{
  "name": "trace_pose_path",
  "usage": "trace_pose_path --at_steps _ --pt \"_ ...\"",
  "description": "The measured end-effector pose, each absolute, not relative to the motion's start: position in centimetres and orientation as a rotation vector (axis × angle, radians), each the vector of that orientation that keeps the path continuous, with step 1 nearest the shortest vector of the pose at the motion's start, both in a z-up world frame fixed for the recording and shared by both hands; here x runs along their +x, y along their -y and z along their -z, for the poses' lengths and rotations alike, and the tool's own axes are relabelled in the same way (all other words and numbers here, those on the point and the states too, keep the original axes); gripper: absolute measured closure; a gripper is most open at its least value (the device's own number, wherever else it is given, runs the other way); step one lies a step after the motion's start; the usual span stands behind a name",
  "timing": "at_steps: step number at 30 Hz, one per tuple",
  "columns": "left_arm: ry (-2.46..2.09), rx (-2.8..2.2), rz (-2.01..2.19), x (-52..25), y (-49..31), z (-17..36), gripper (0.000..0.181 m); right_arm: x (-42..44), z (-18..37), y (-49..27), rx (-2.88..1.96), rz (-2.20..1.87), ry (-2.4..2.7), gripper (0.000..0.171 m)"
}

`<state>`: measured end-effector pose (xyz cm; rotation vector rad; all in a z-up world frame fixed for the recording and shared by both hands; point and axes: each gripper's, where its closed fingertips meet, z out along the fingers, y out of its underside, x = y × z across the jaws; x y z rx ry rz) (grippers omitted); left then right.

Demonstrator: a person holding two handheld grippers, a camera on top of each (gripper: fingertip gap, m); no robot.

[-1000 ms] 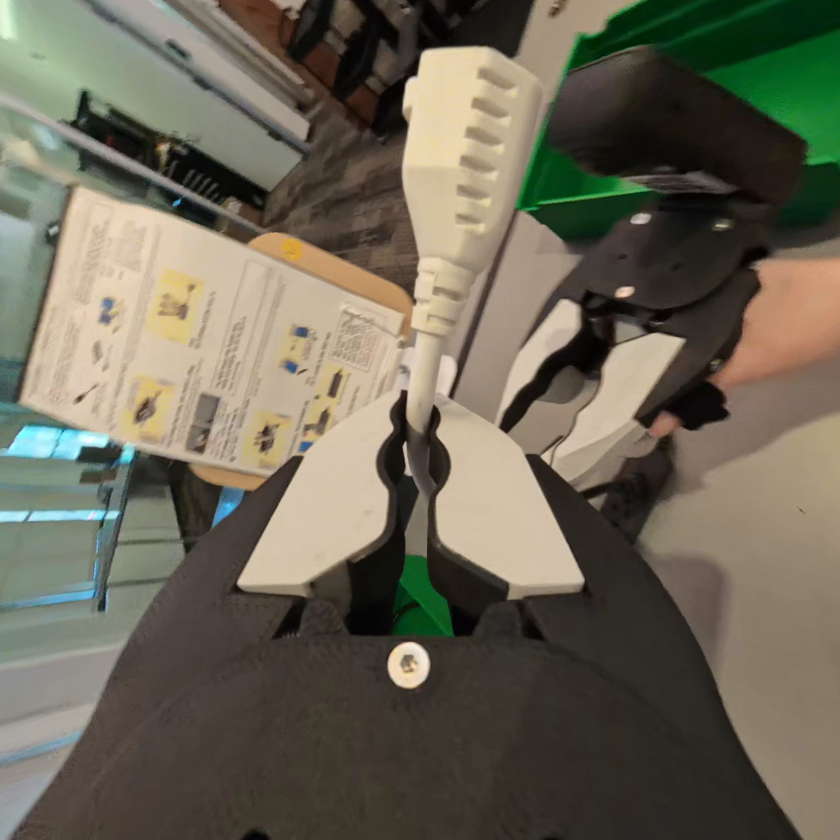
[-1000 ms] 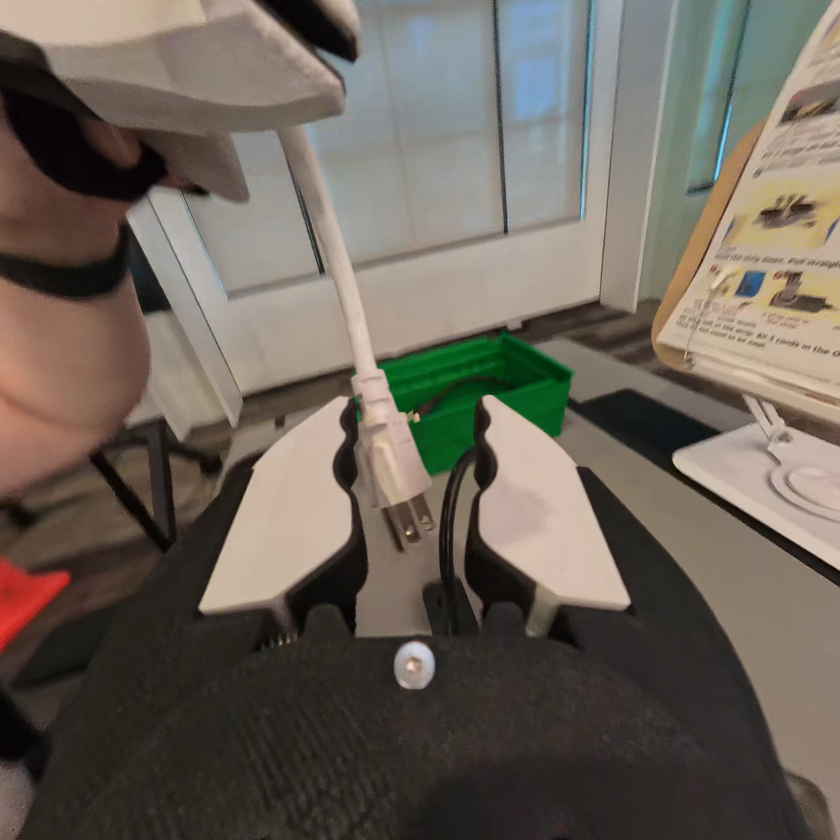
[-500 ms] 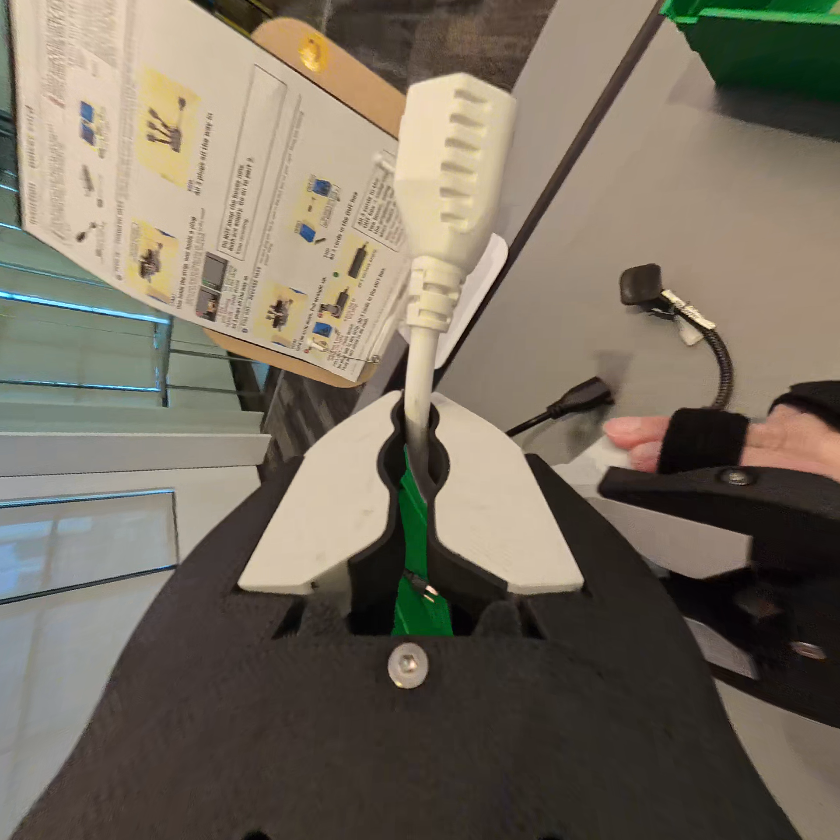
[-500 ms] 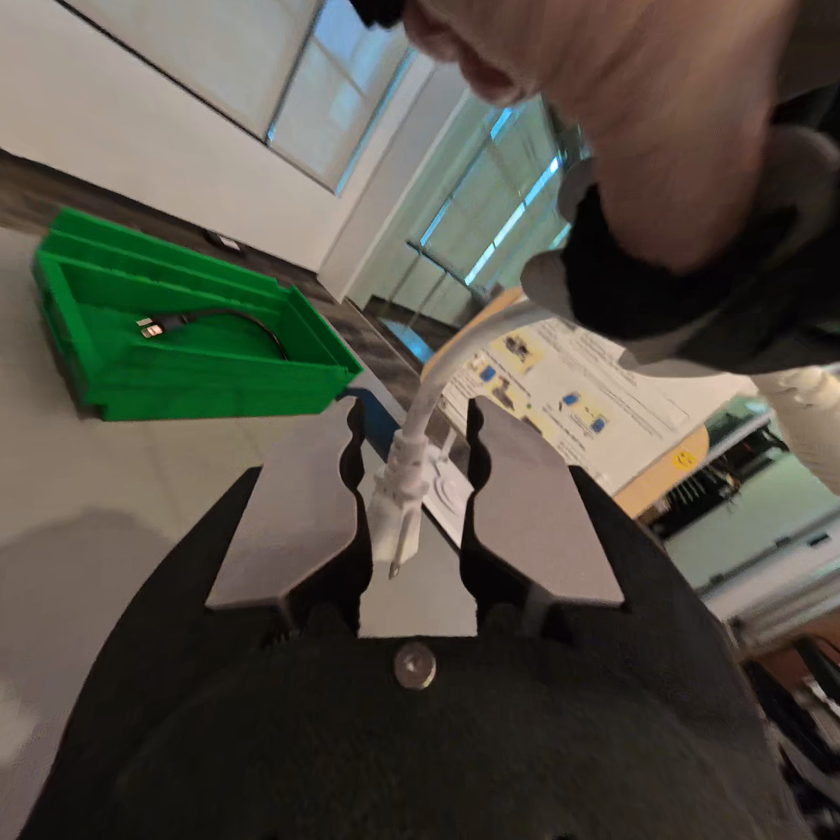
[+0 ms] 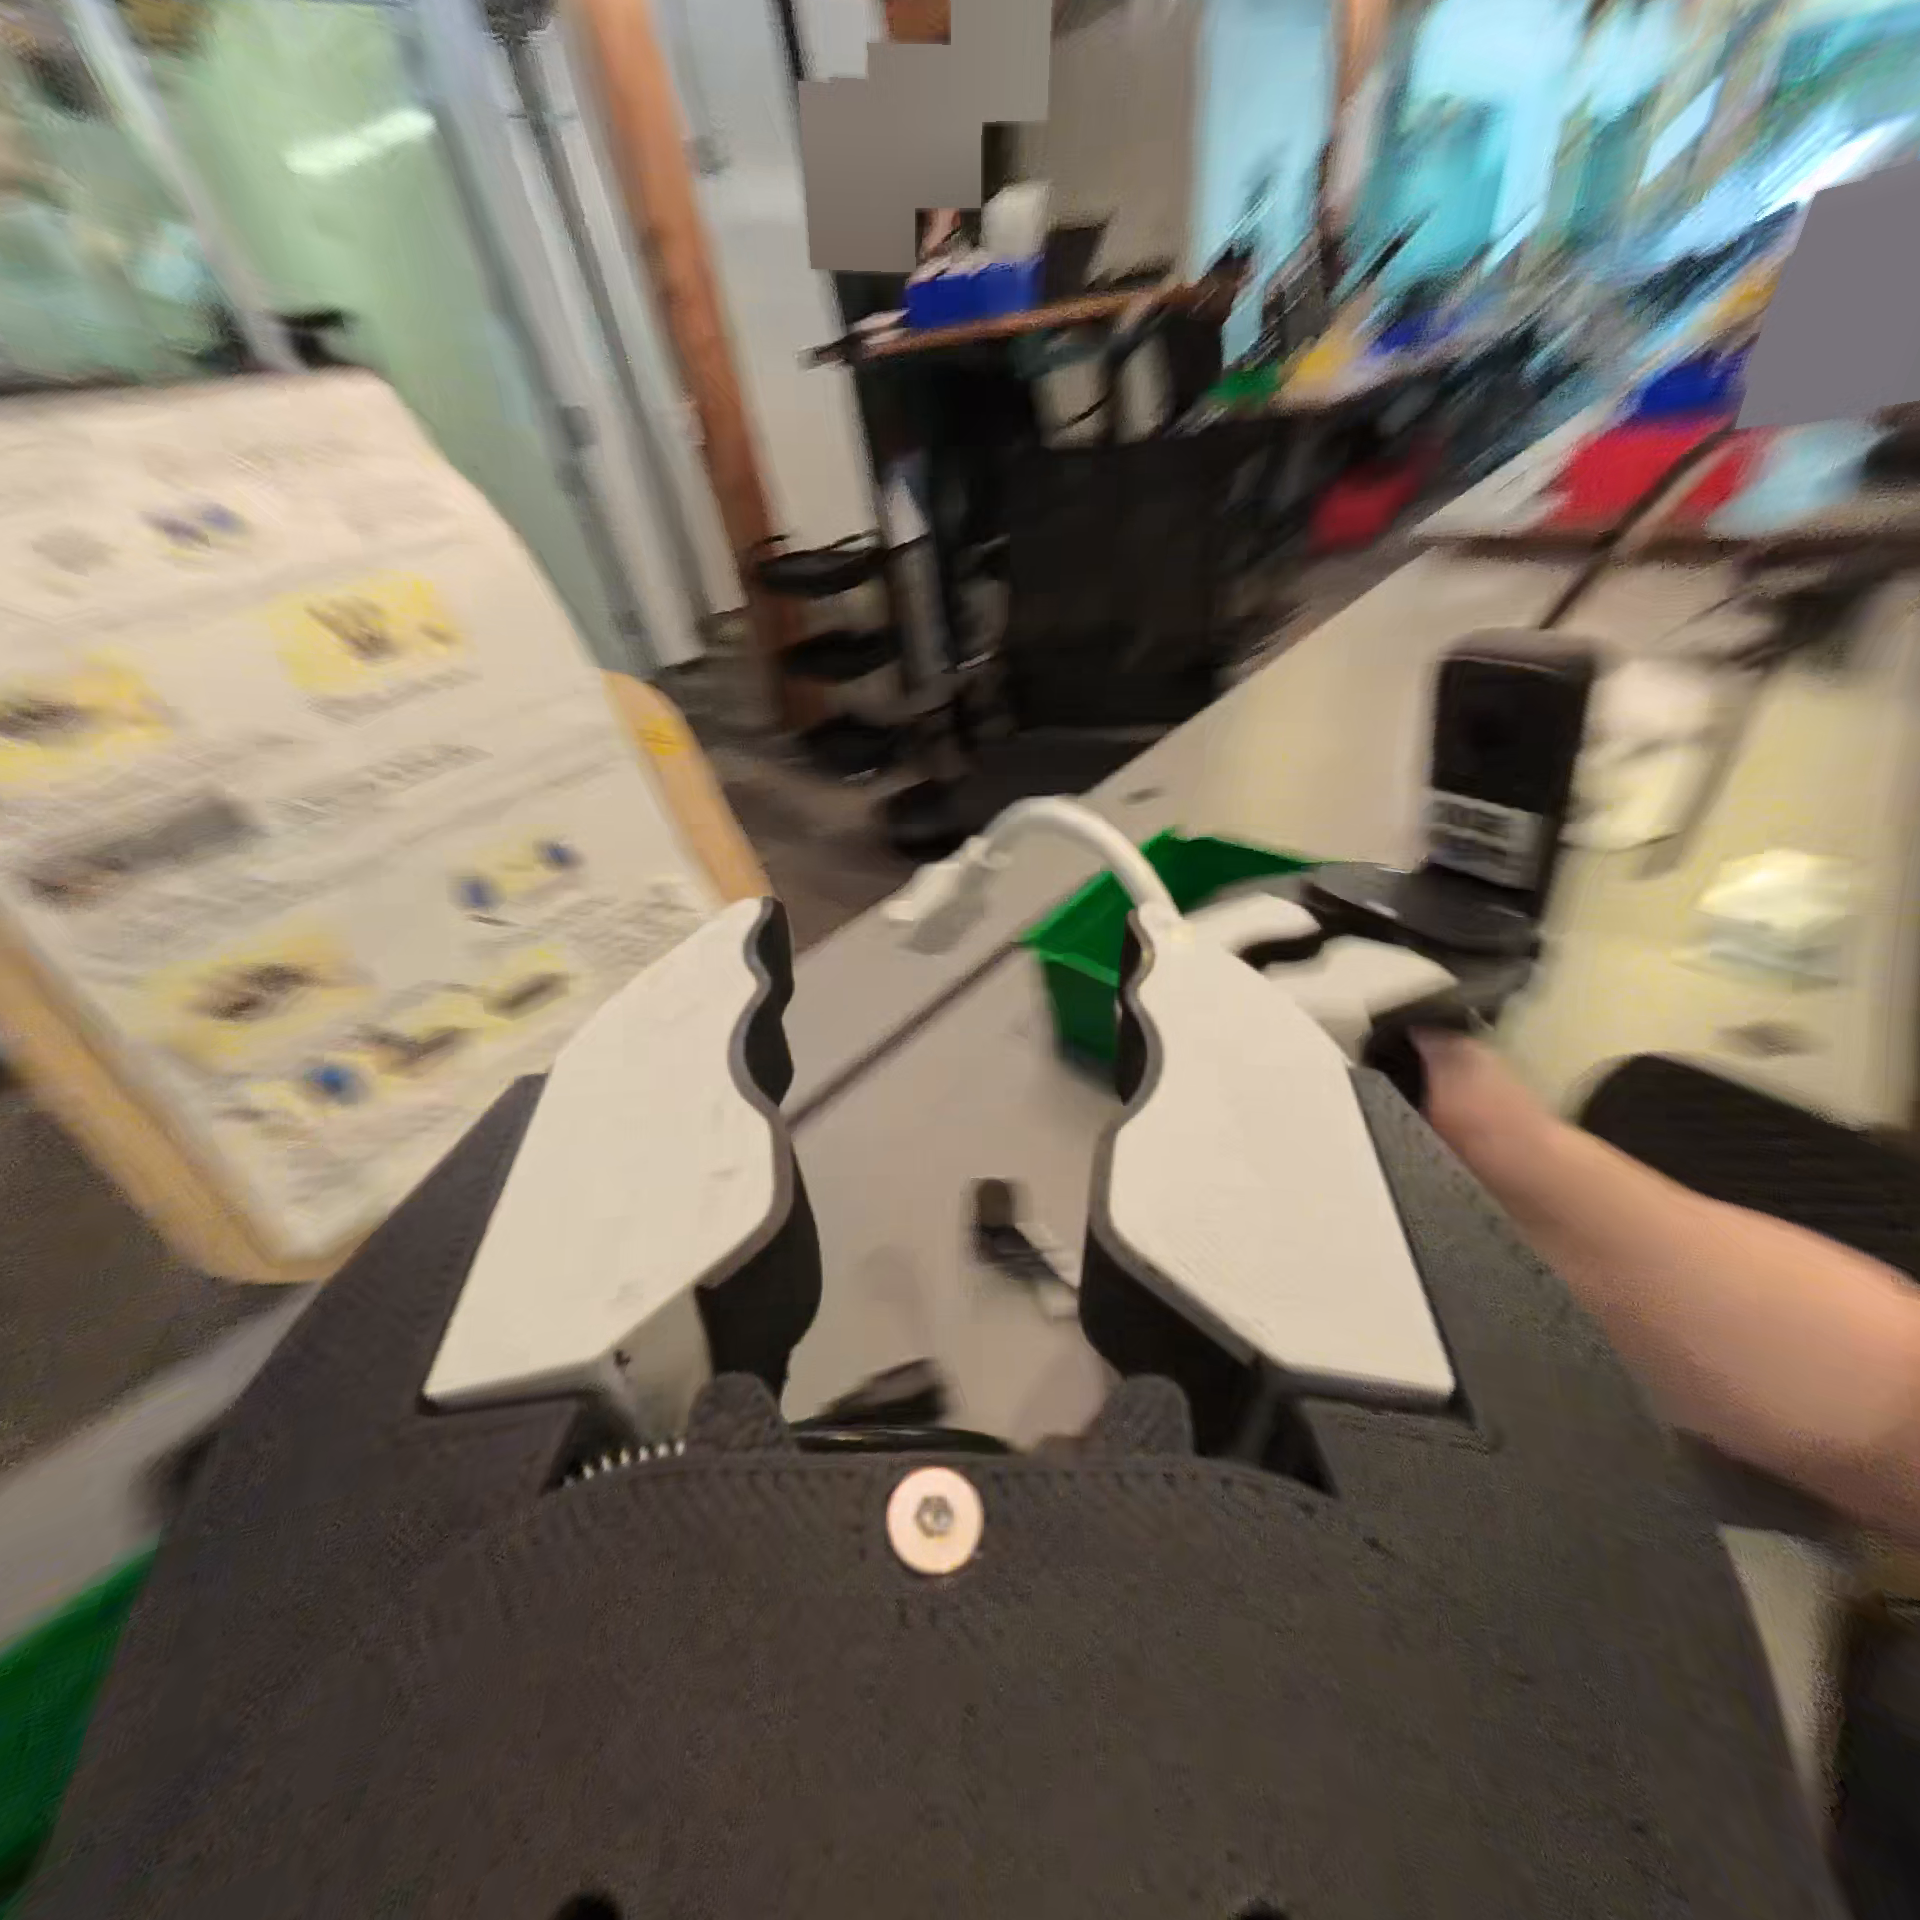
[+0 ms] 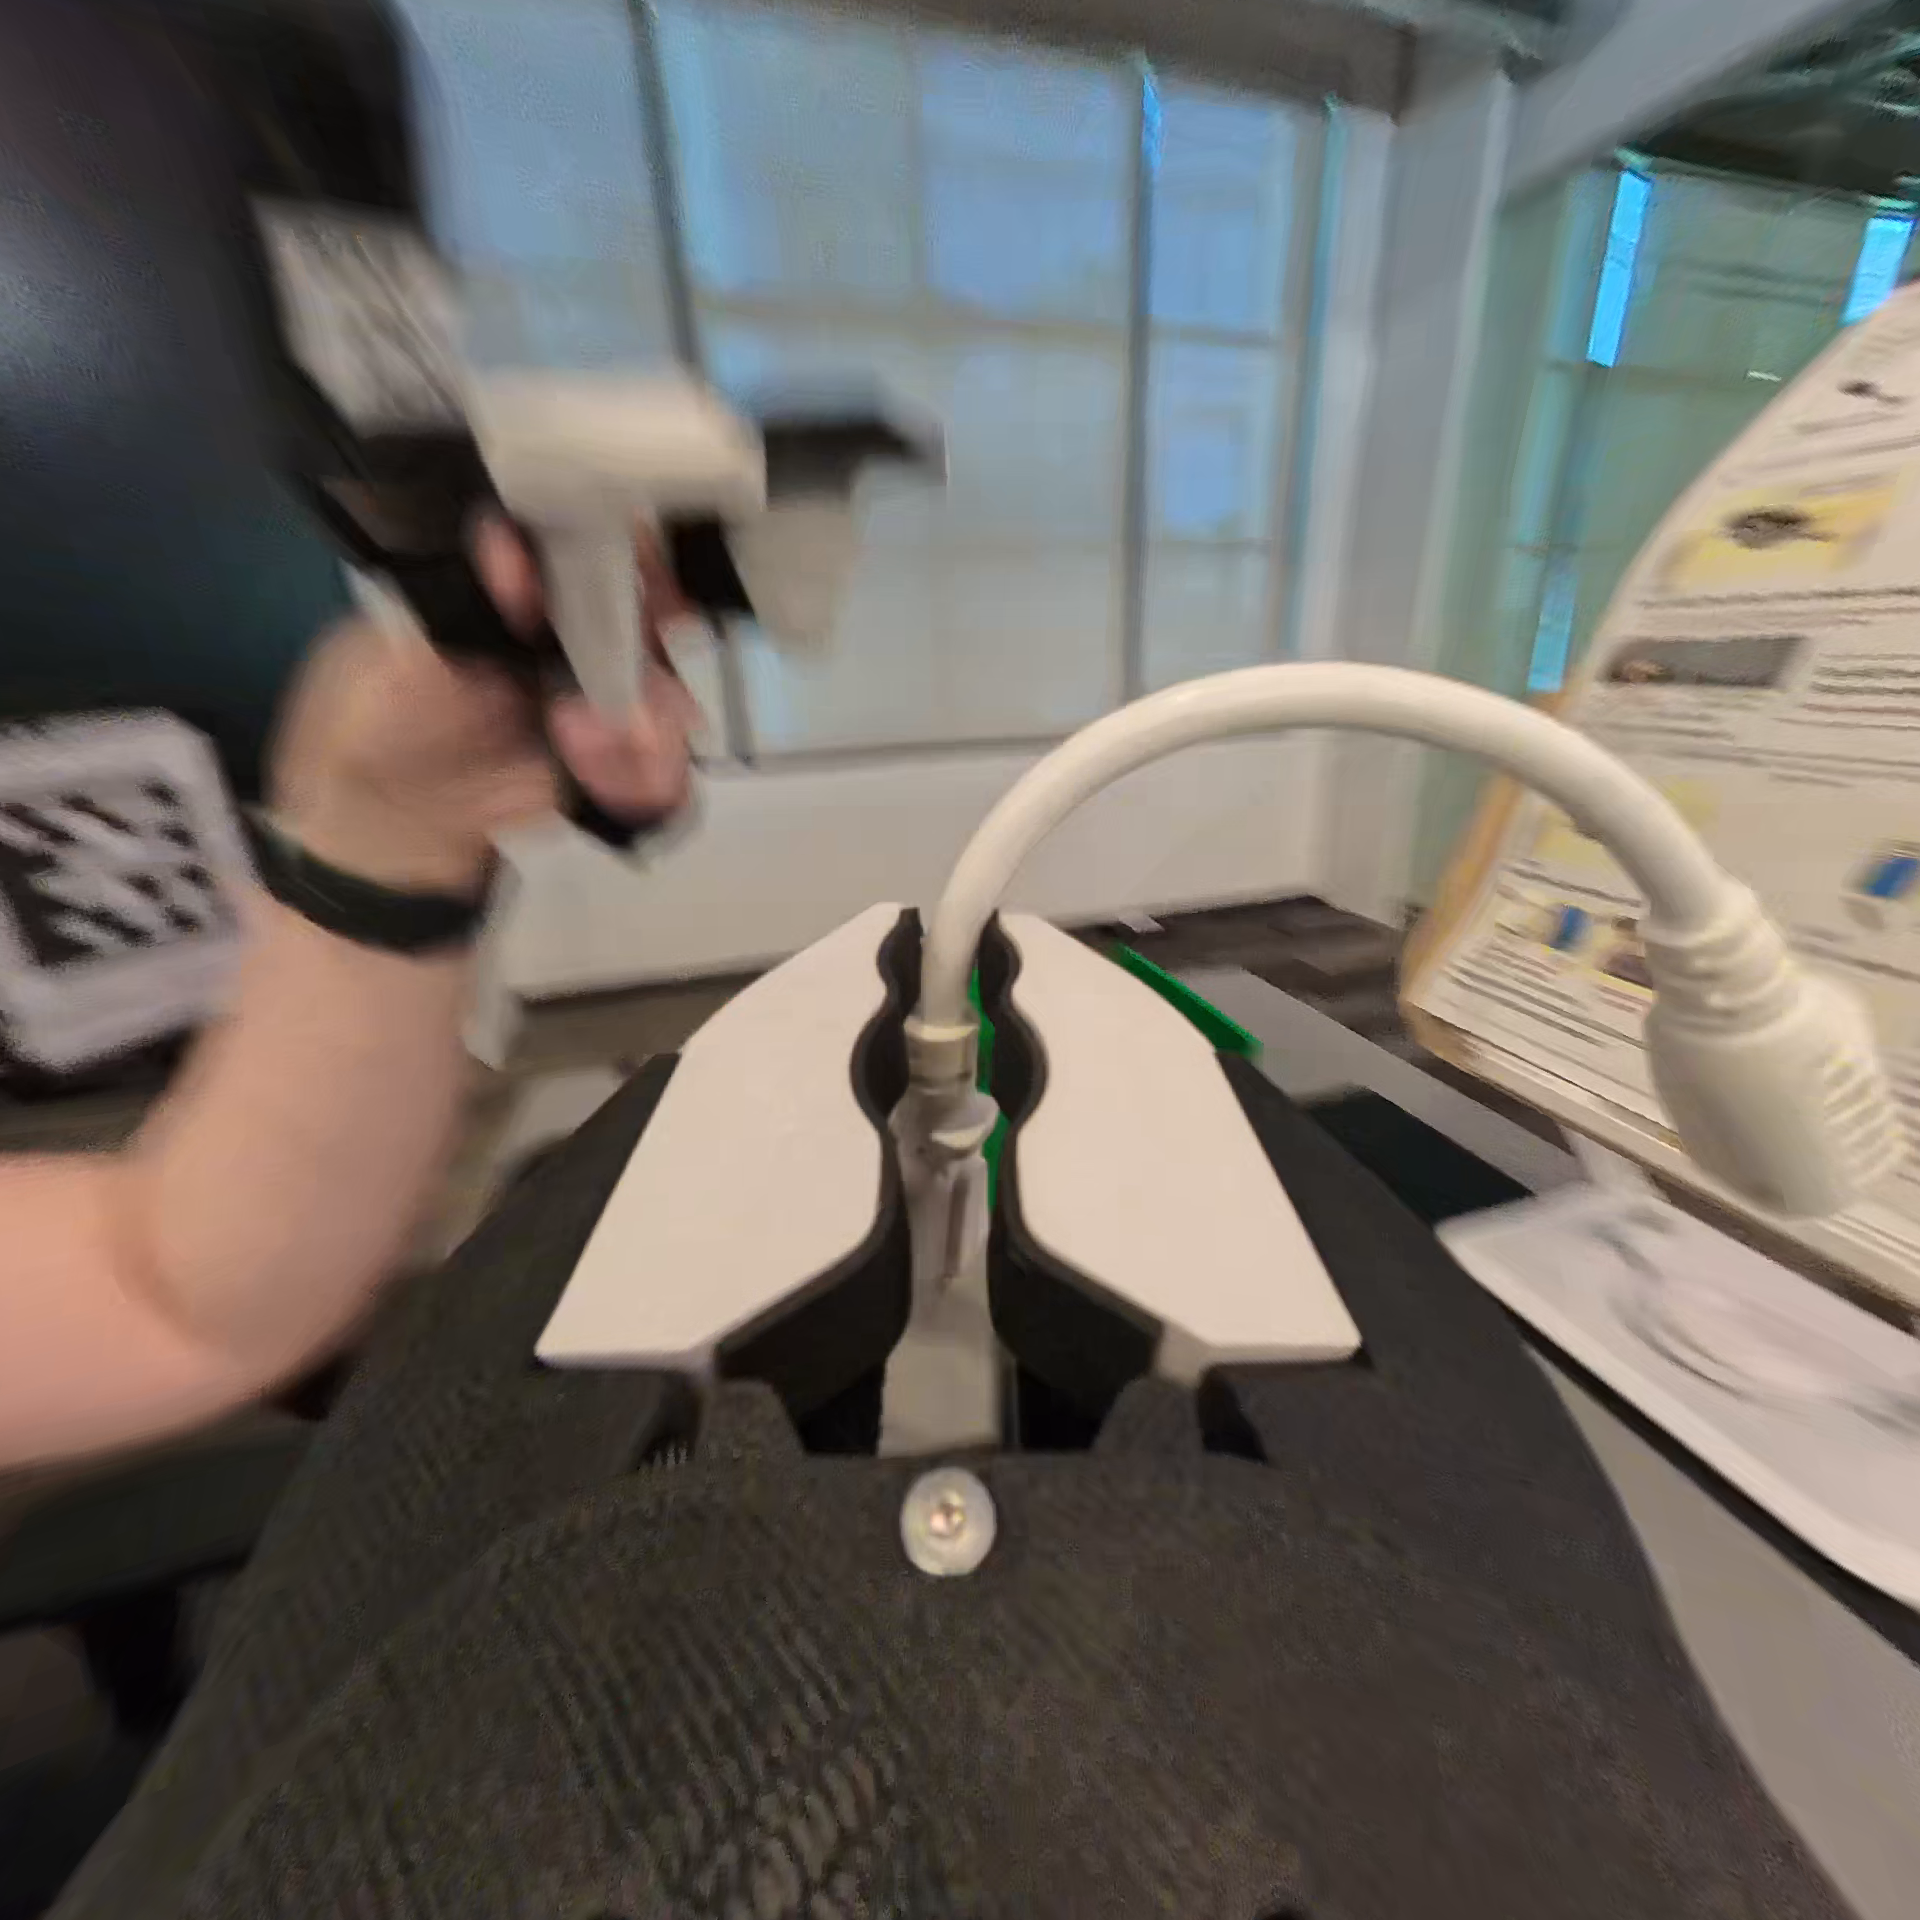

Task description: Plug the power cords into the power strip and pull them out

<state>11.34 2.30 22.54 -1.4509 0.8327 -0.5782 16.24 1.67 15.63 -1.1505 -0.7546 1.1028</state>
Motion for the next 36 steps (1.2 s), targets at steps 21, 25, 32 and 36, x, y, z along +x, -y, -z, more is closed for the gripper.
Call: trace_pose_path --at_steps 21,25,32,36 --pt "-0.987 -1.113 1.503 18.6 1.3 -9.8 0.154 16.1 -16.5 0.7 -0.932 -1.509 0.836 0.161" --pt "-0.990 -1.126 1.357 16.5 0.5 -9.7 0.155 16.3 -15.0 0.6 -1.058 -1.489 0.965 0.154" --pt "-1.081 -1.222 1.069 14.6 -0.9 -8.5 0.155 13.5 -8.9 -0.1 -1.477 -1.333 1.162 0.129" --pt "-1.122 -1.213 0.965 14.2 -1.0 -7.4 0.155 12.8 -7.9 -0.7 -1.549 -1.384 1.129 0.142"
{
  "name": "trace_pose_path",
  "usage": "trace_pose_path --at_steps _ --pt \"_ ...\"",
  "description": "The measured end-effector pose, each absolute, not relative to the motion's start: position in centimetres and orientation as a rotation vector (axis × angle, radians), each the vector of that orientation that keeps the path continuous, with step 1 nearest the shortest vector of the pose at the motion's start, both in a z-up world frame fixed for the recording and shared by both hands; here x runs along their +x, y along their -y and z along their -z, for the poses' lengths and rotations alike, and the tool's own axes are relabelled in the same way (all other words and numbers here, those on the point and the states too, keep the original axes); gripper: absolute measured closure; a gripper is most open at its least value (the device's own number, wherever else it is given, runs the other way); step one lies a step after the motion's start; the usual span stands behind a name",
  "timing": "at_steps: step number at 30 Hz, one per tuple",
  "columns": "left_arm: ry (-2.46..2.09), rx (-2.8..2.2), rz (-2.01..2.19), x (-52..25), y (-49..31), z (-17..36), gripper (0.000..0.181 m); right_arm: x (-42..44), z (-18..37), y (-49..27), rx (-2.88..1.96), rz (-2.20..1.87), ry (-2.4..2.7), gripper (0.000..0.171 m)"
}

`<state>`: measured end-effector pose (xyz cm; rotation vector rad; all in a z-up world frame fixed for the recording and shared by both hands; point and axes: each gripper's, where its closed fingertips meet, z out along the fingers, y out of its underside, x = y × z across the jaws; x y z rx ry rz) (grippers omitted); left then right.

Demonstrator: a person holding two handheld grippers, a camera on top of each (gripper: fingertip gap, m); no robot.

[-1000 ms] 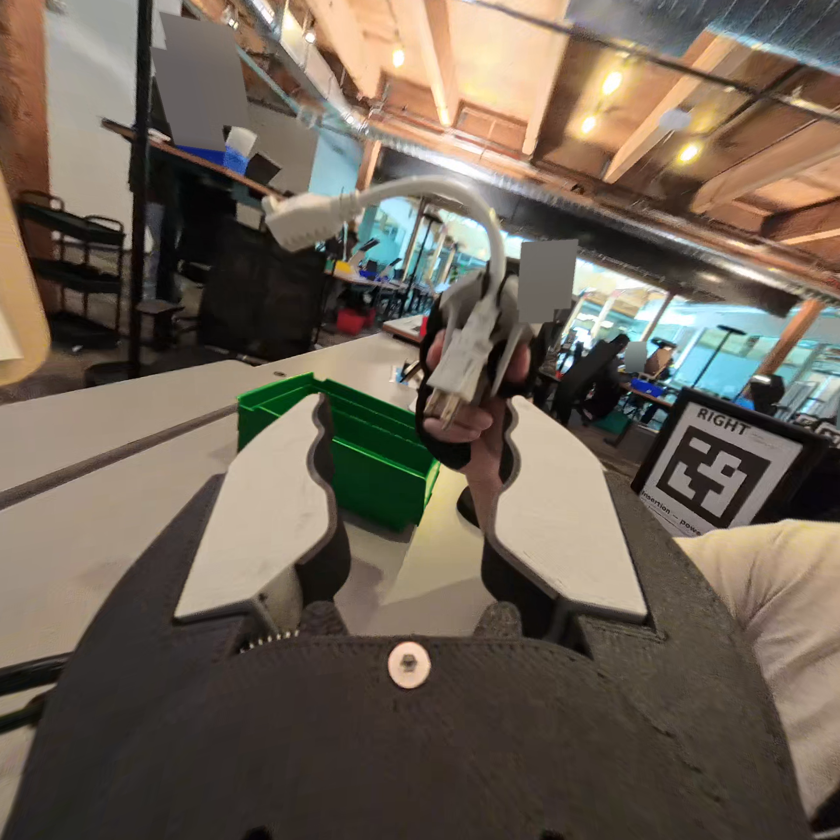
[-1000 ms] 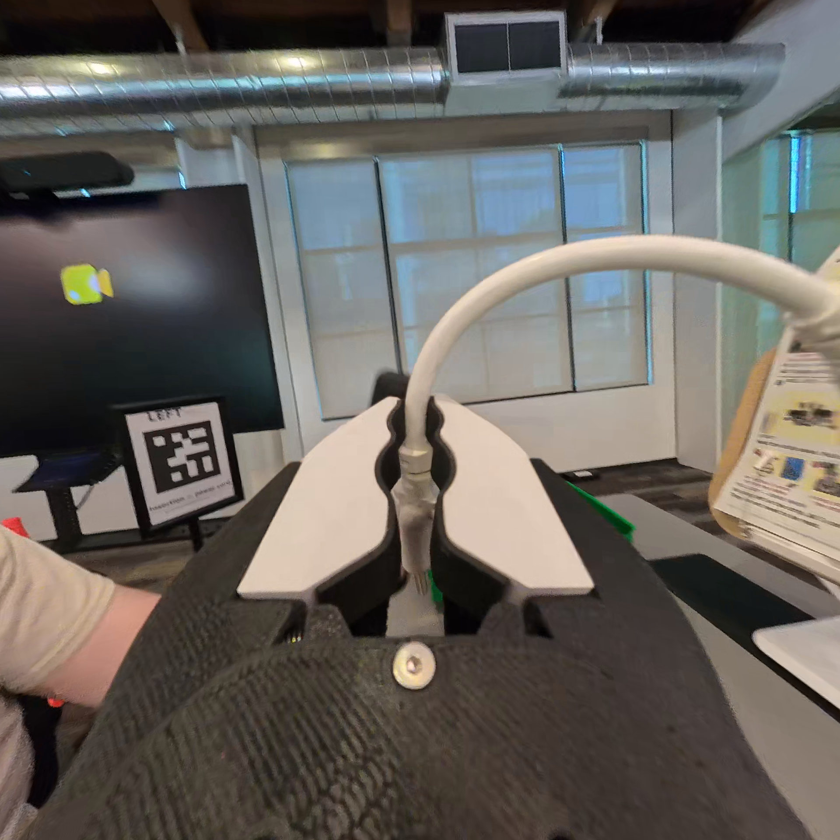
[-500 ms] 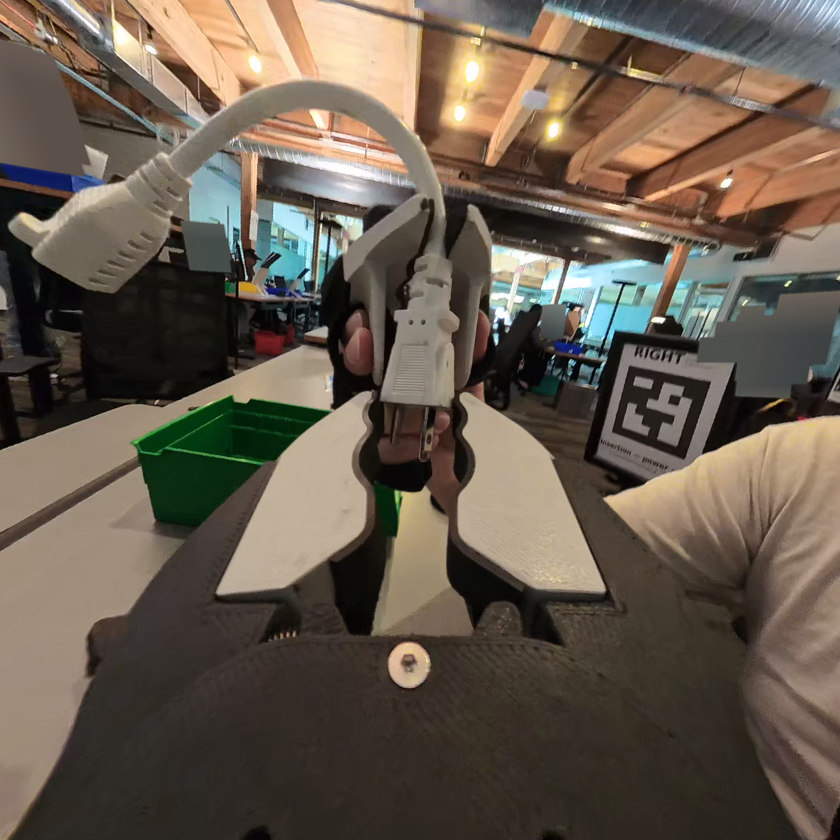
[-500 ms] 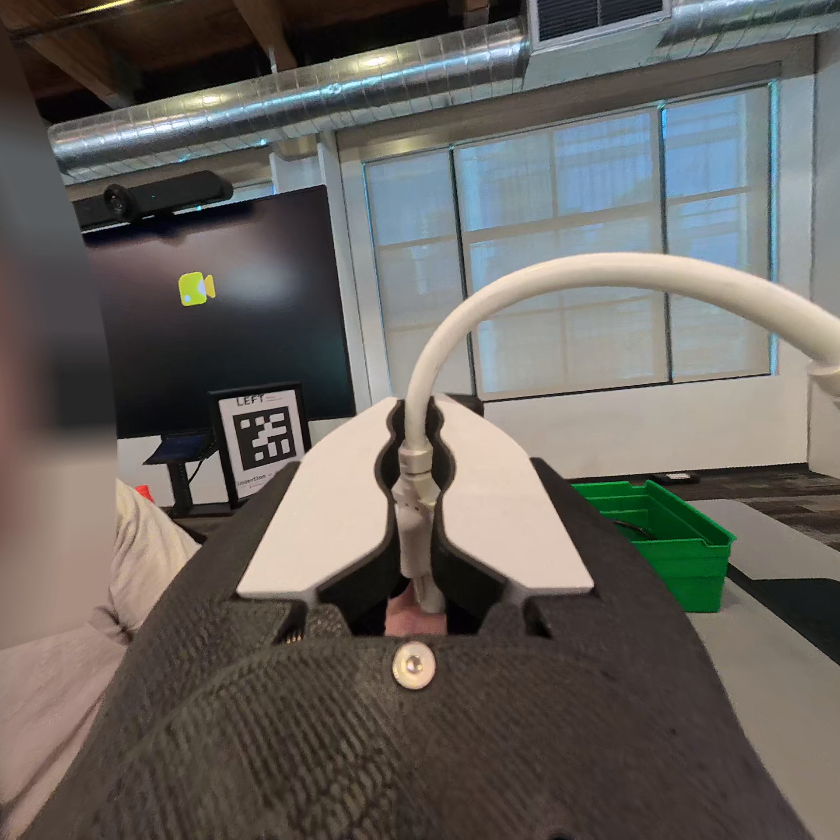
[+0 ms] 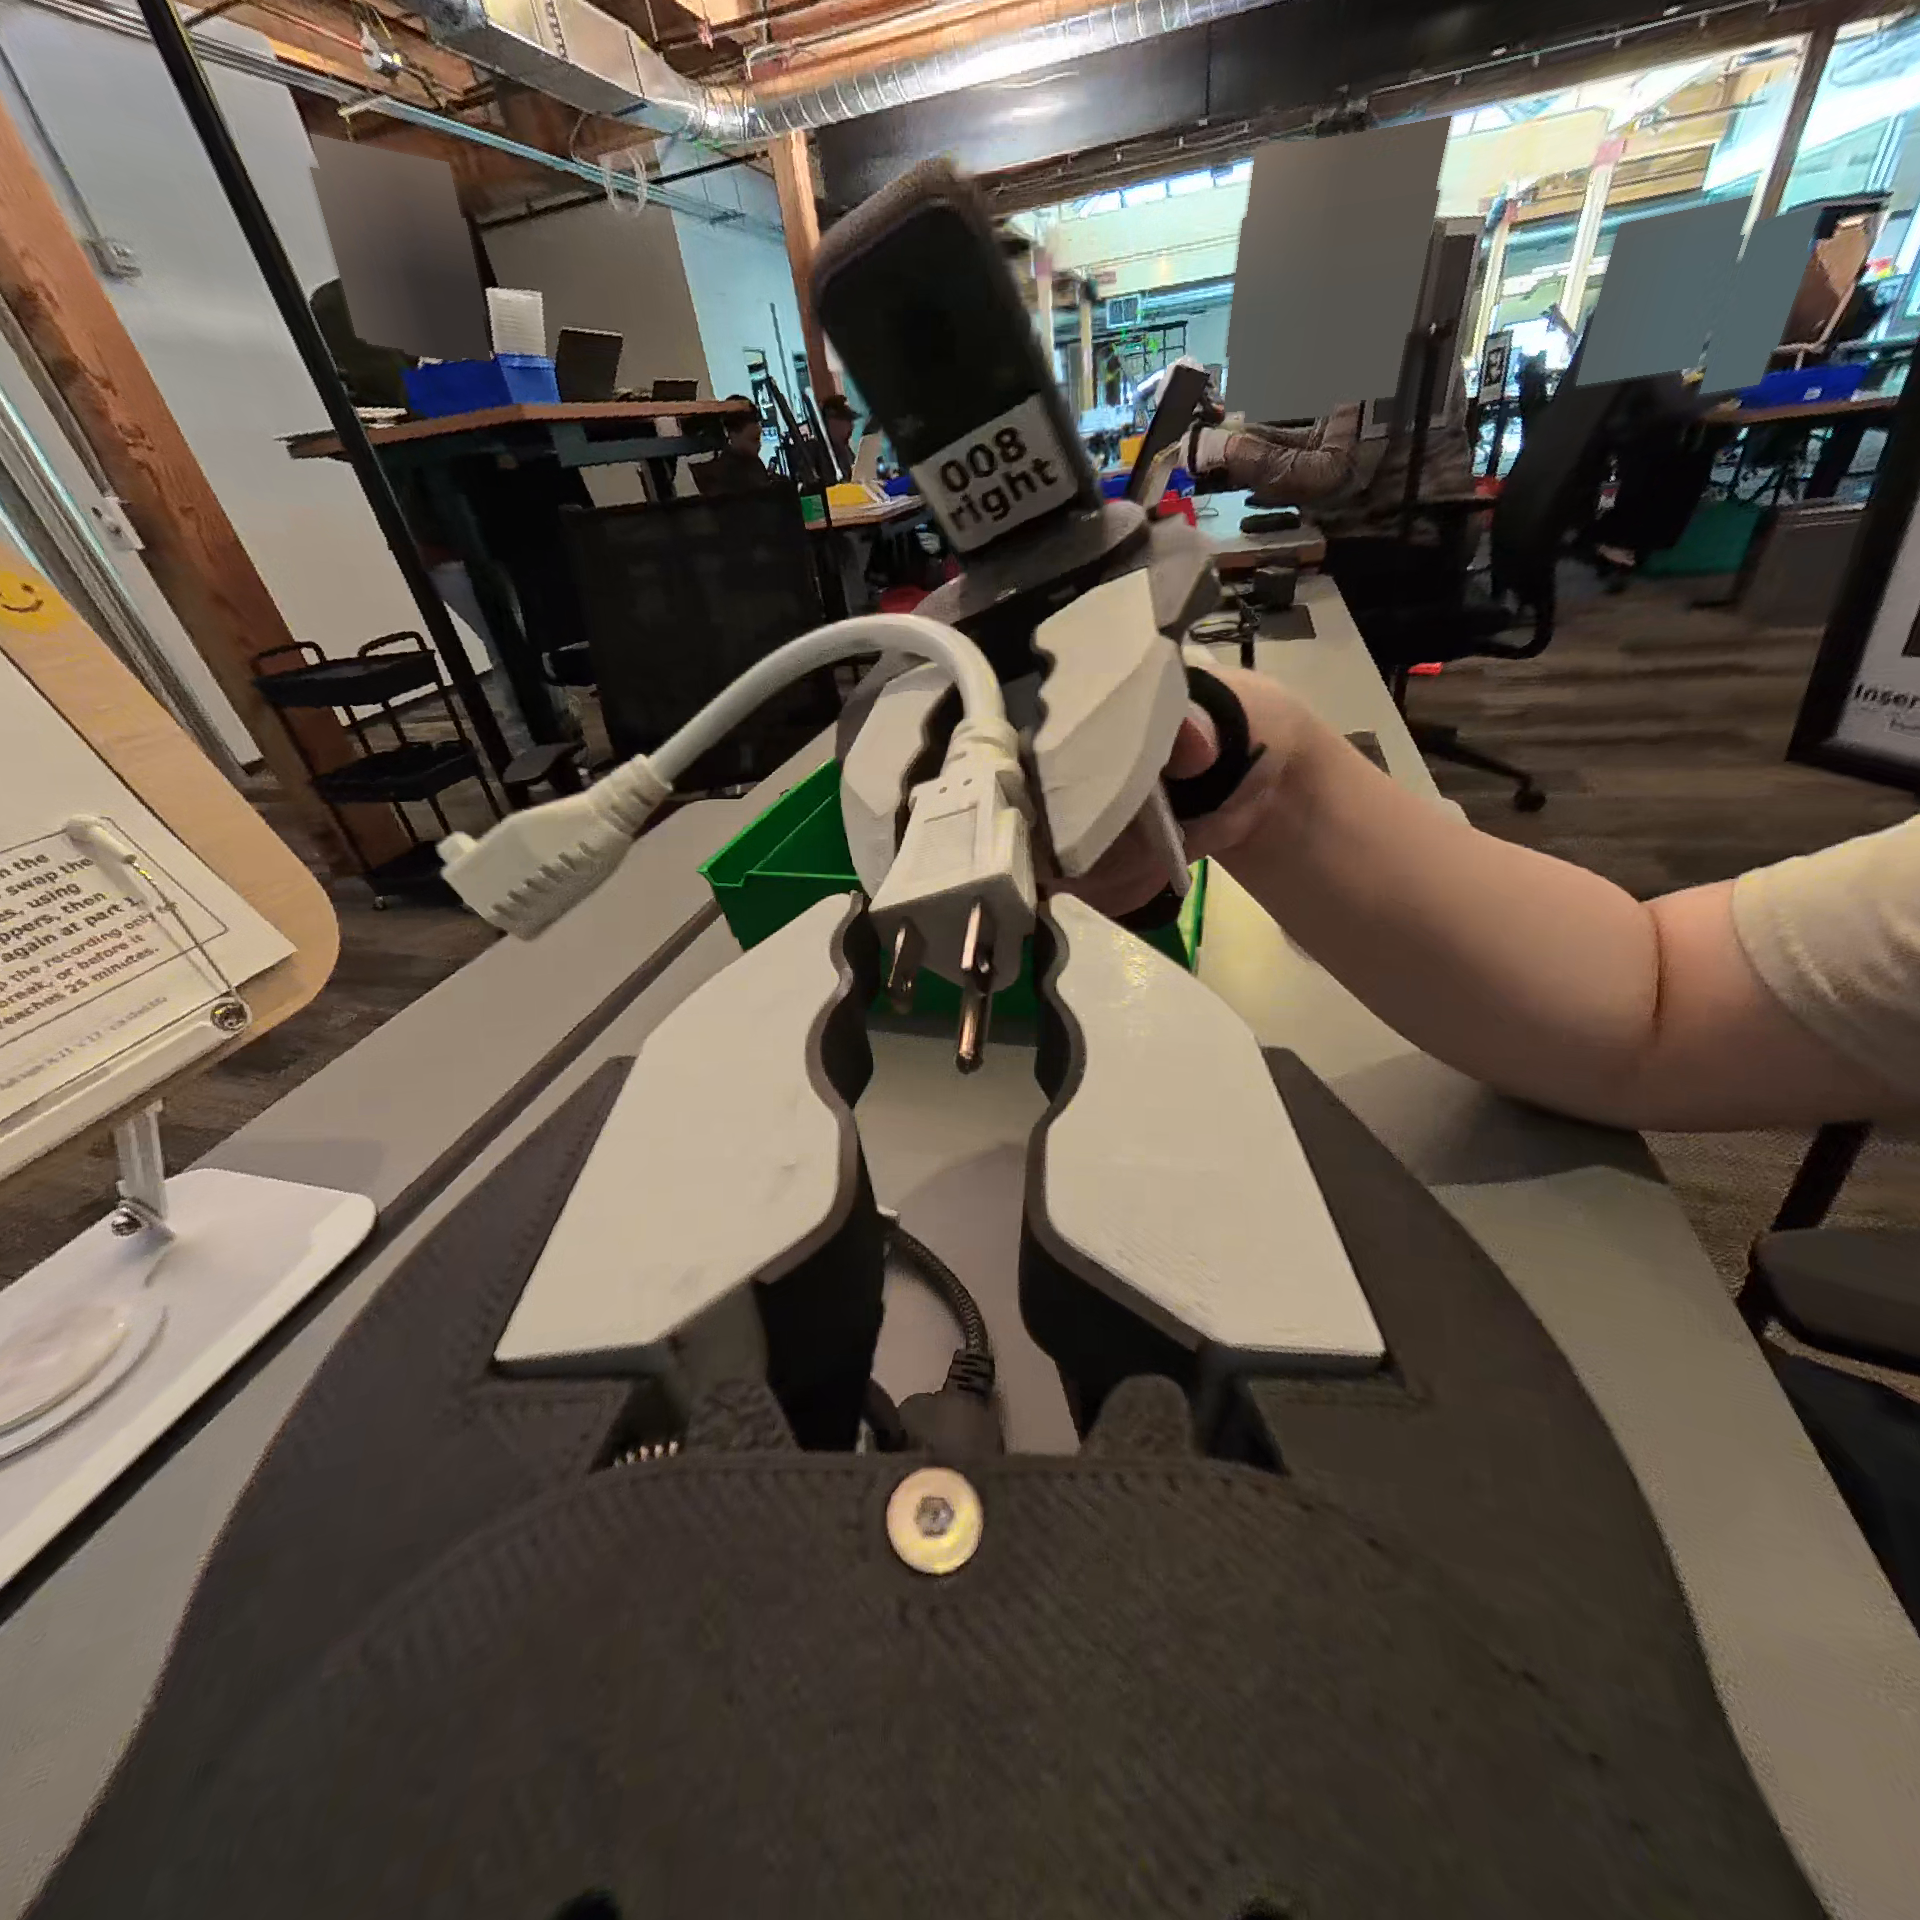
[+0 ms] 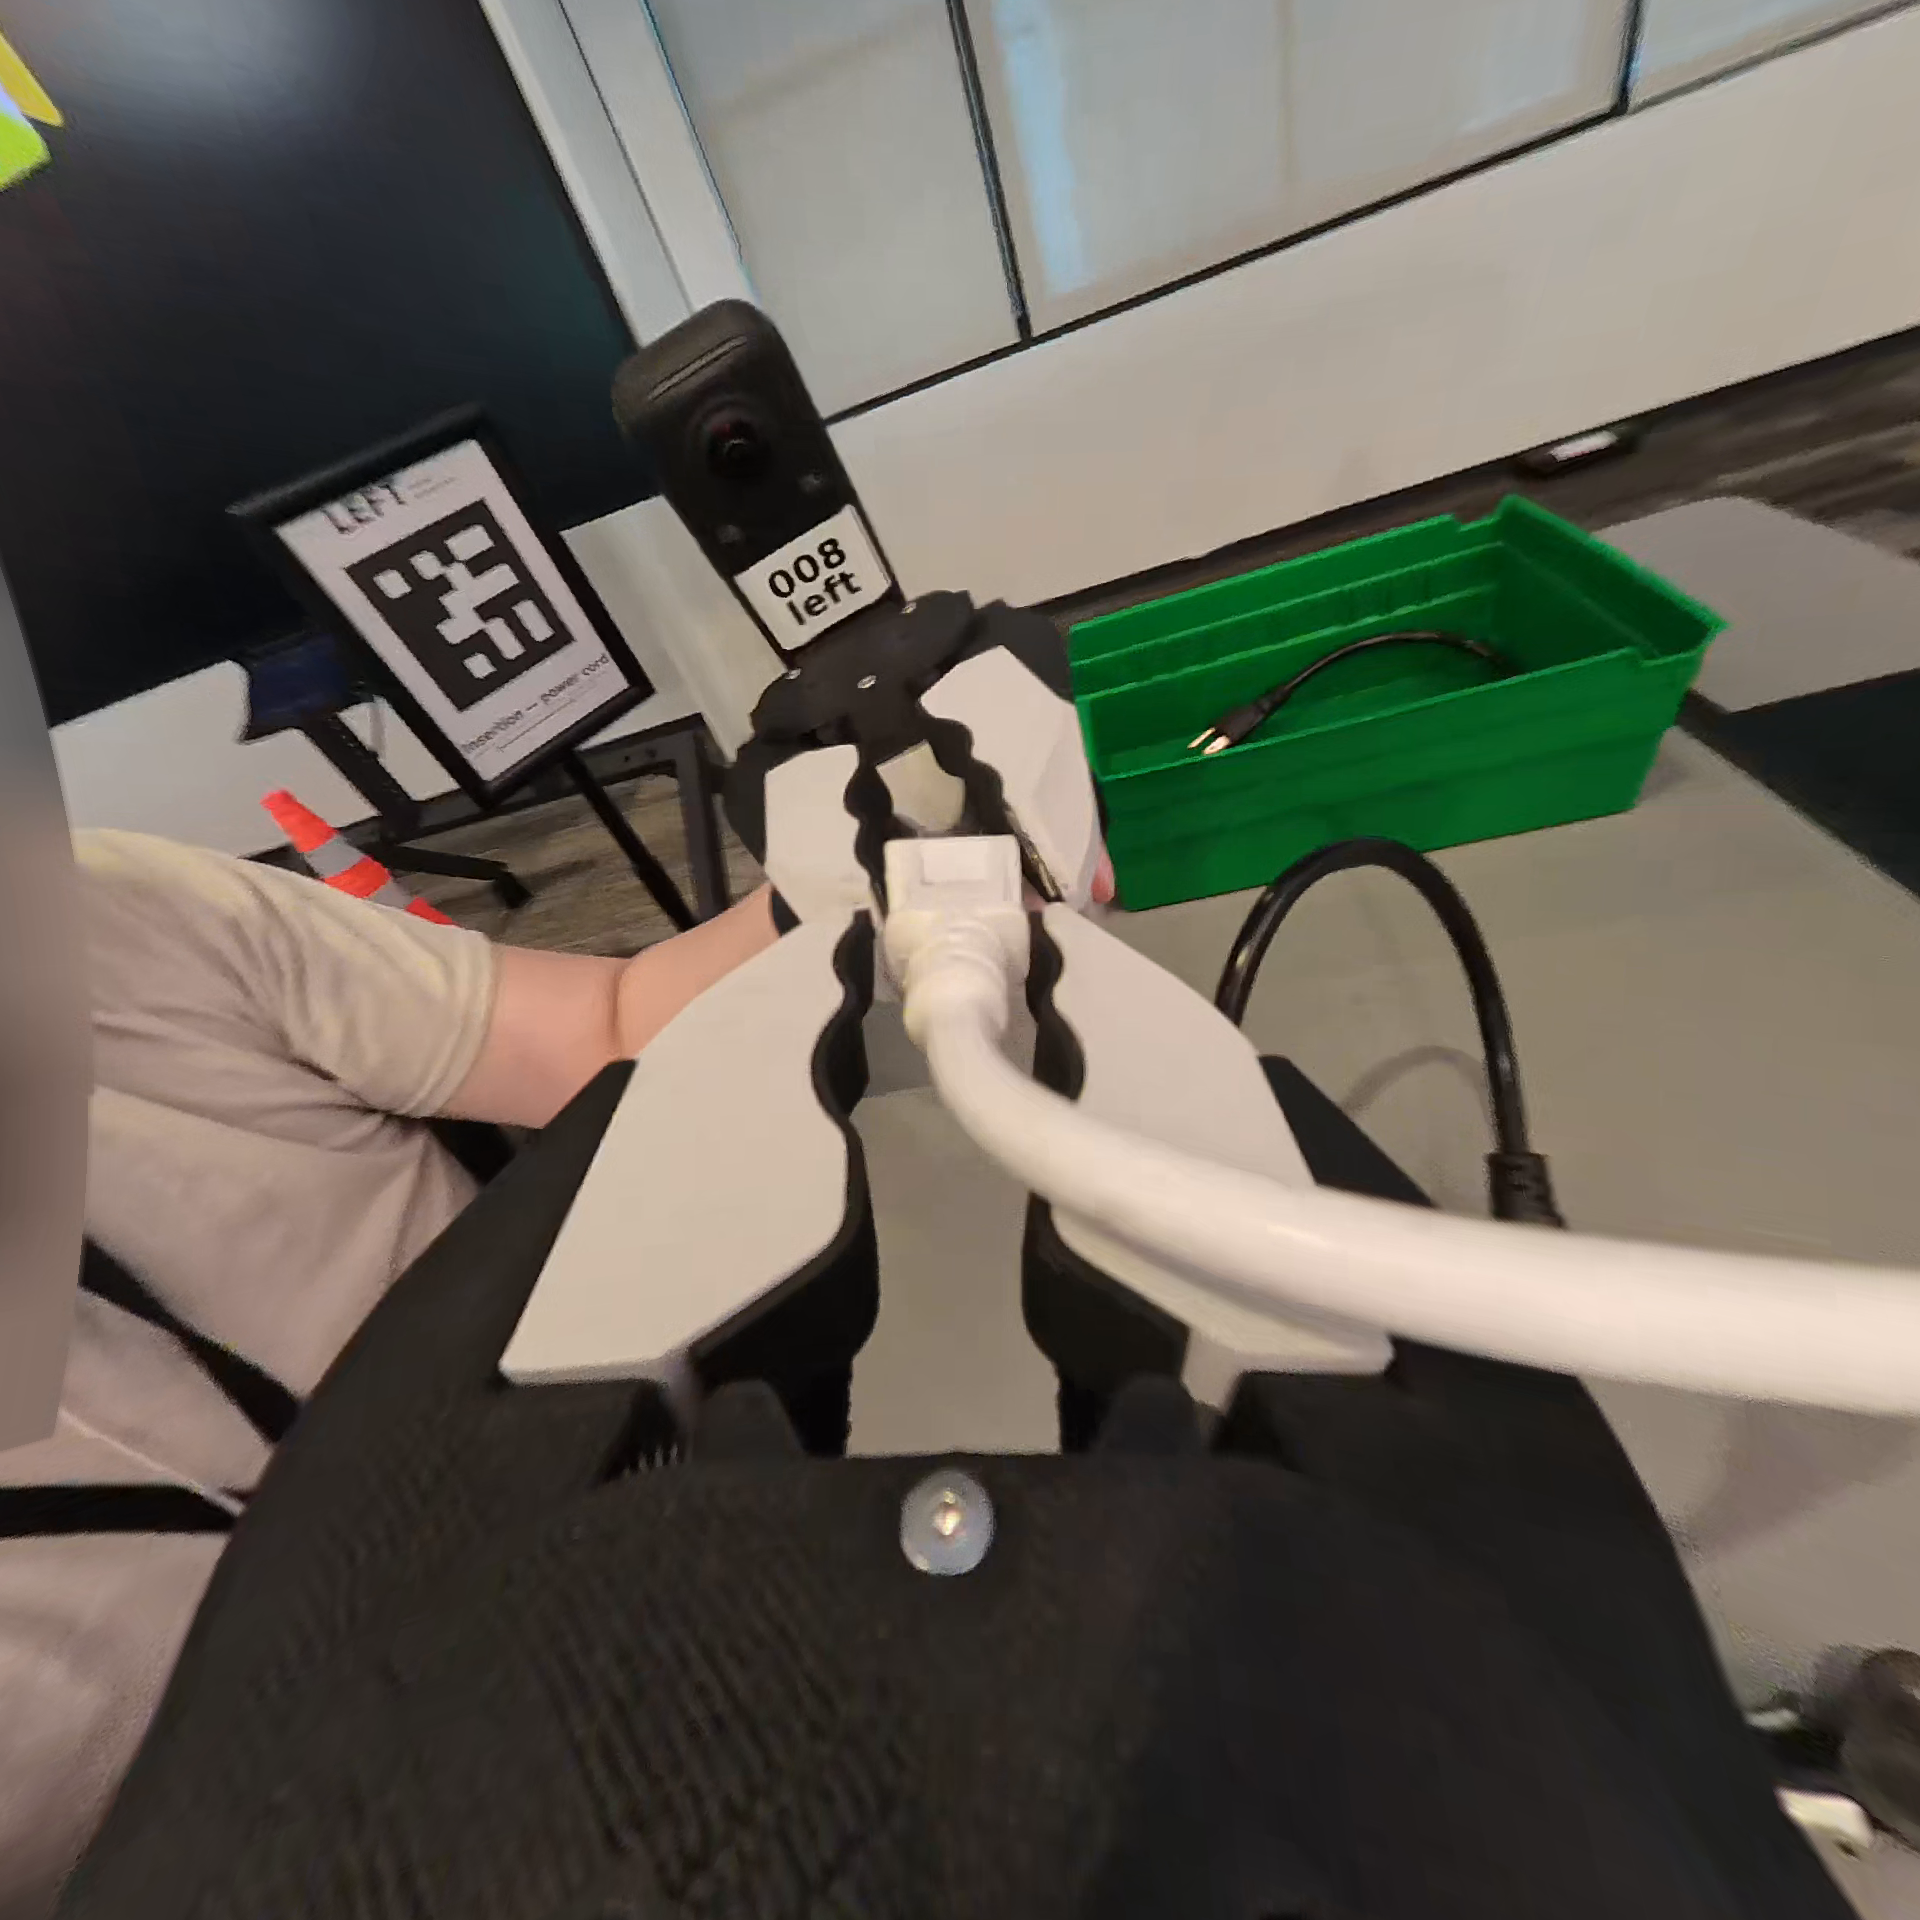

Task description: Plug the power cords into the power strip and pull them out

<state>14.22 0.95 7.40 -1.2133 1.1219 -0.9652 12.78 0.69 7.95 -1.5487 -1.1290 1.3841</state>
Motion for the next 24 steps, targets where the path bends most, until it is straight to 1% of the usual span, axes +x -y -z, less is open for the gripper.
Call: trace_pose_path --at_steps 4,11,17,19,20,22,24 --pt "-1.140 -1.215 0.922 13.9 -0.9 -6.9 0.155 12.5 -7.7 -0.7 -1.561 -1.465 1.121 0.145" --pt "-1.164 -1.224 0.923 13.8 -0.5 -6.1 0.155 12.3 -6.9 -0.3 -1.496 -1.207 1.270 0.145" --pt "-1.166 -1.175 0.849 13.3 -0.7 -6.1 0.154 12.0 -6.6 -0.4 -1.499 -1.098 1.292 0.145" --pt "-1.109 -1.214 0.755 12.1 -2.0 -5.7 0.132 12.1 -6.4 -0.5 -1.495 -1.070 1.310 0.145" --pt "-1.103 -1.261 0.732 11.3 -2.5 -5.0 0.125 12.3 -6.2 -0.6 -1.494 -1.049 1.320 0.145" --pt "-1.121 -1.402 0.707 9.7 -3.6 -2.4 0.121 12.7 -5.6 -1.4 -1.503 -0.948 1.334 0.145" --pt "-1.152 -1.528 0.615 8.2 -4.8 1.4 0.121 12.5 -5.1 -1.1 -1.496 -0.938 1.384 0.144"
